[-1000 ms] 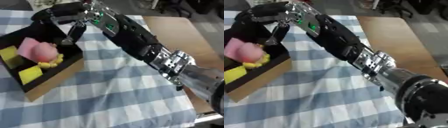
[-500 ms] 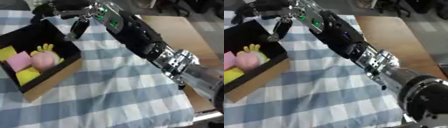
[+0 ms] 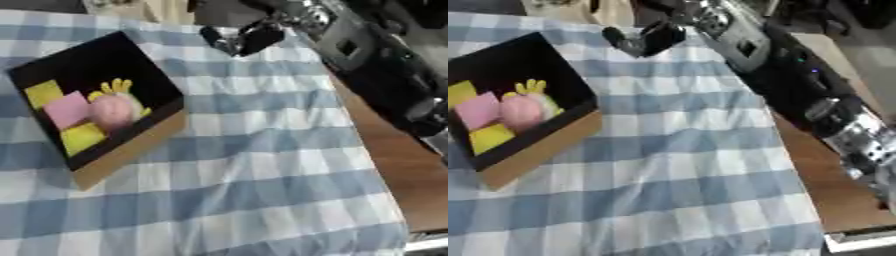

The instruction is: Pick up objects on the table and place them in the box.

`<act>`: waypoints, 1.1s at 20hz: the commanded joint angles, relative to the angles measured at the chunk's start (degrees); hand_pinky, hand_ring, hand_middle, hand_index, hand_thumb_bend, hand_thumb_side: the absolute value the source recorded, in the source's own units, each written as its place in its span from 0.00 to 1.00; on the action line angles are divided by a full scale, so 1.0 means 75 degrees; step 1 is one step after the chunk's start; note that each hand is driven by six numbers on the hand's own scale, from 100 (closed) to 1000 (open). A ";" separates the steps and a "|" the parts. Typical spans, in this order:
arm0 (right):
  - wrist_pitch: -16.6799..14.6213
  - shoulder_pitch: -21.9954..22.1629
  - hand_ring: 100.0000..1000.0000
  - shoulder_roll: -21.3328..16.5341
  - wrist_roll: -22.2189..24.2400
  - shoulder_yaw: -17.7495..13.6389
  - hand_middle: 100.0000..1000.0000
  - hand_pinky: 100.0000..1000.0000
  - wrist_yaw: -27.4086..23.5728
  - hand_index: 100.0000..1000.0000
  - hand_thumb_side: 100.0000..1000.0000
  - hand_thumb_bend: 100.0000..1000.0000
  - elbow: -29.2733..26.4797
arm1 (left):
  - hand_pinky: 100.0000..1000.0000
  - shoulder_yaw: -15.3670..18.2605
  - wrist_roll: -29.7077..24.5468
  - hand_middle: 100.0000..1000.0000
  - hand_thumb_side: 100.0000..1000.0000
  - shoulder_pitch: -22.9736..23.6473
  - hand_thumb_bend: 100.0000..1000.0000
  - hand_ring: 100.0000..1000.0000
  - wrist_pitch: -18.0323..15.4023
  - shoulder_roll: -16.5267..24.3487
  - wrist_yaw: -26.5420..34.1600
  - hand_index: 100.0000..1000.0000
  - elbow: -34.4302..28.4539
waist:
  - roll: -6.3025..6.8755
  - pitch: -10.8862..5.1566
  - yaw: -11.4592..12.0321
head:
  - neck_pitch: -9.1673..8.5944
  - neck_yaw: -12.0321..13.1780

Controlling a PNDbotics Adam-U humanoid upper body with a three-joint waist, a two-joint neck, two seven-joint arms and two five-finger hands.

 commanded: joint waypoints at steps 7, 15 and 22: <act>0.0208 0.2261 1.00 -0.0342 -0.0969 -0.1884 0.57 0.91 -0.1493 0.85 0.29 0.00 -0.1471 | 0.73 0.0225 0.0207 0.76 0.44 0.0371 0.50 0.81 0.0270 0.0269 -0.0159 0.78 -0.0115 | 0.0430 -0.0282 -0.0632 | 0.0200 0.1132; -0.0356 0.3173 1.00 0.1088 -0.0897 -0.2459 0.57 0.90 -0.1552 0.84 0.47 0.00 -0.1514 | 0.74 0.0325 0.0288 0.80 0.48 0.0676 0.48 0.86 0.0653 0.0093 -0.0178 0.78 -0.0115 | 0.0636 -0.0209 -0.0958 | 0.0153 0.1481; -0.1618 0.3492 1.00 0.2017 -0.1523 -0.2803 0.59 0.90 -0.1499 0.85 0.43 0.00 -0.1514 | 0.74 0.0394 0.0322 0.81 0.49 0.0814 0.46 0.88 0.0866 0.0072 -0.0190 0.78 -0.0115 | 0.0726 -0.0118 -0.1091 | 0.0146 0.1725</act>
